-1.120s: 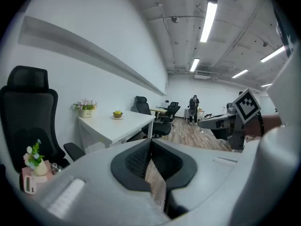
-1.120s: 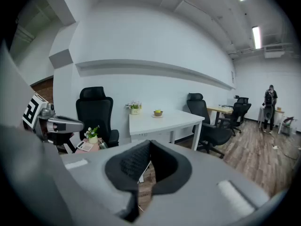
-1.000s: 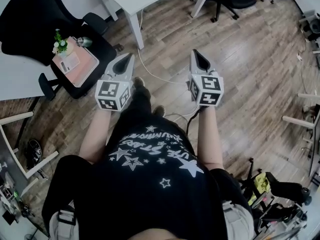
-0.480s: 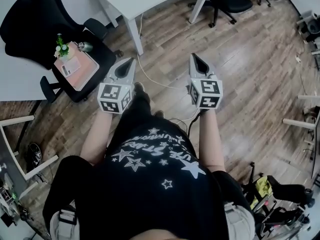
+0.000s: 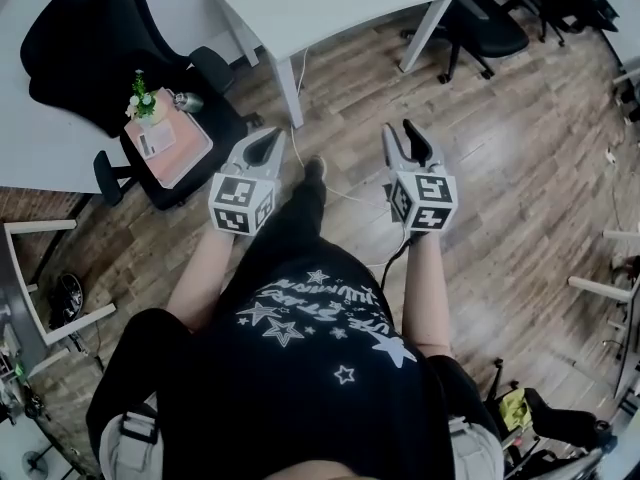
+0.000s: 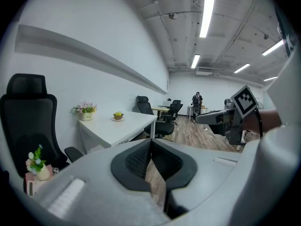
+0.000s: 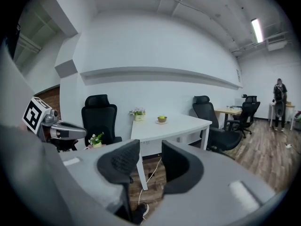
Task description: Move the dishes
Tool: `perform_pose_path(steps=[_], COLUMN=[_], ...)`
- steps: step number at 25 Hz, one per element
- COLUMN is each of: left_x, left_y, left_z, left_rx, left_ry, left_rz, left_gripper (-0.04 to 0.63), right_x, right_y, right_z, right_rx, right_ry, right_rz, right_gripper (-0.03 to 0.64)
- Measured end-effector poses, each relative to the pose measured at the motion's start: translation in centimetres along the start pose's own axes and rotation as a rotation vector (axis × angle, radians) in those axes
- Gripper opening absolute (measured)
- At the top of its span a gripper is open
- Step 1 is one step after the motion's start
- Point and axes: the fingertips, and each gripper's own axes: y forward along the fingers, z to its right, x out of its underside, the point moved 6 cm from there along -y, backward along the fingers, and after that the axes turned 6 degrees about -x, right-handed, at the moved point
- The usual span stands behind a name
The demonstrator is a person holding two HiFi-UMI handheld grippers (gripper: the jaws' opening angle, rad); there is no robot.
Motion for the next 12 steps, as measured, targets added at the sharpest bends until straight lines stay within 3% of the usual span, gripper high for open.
perform_pose_path(steps=[5,12], left_x=[-0.8,-4.0], left_y=[5.4,17.5], left_z=[-1.5,-4.5], left_rx=[0.020,0.024], left_ry=[-0.002,-0.030], left_rz=[-0.007,-0.015], left_gripper=[0.011,0.011], right_x=[-0.3,-3.4], right_y=[3.8,12.0], right_z=[3.1,11.2], right_rx=[0.011,0.031], right_ry=[0.003,0.010], right_rz=[-0.020,-0.047], right_gripper=[0.152,0.152])
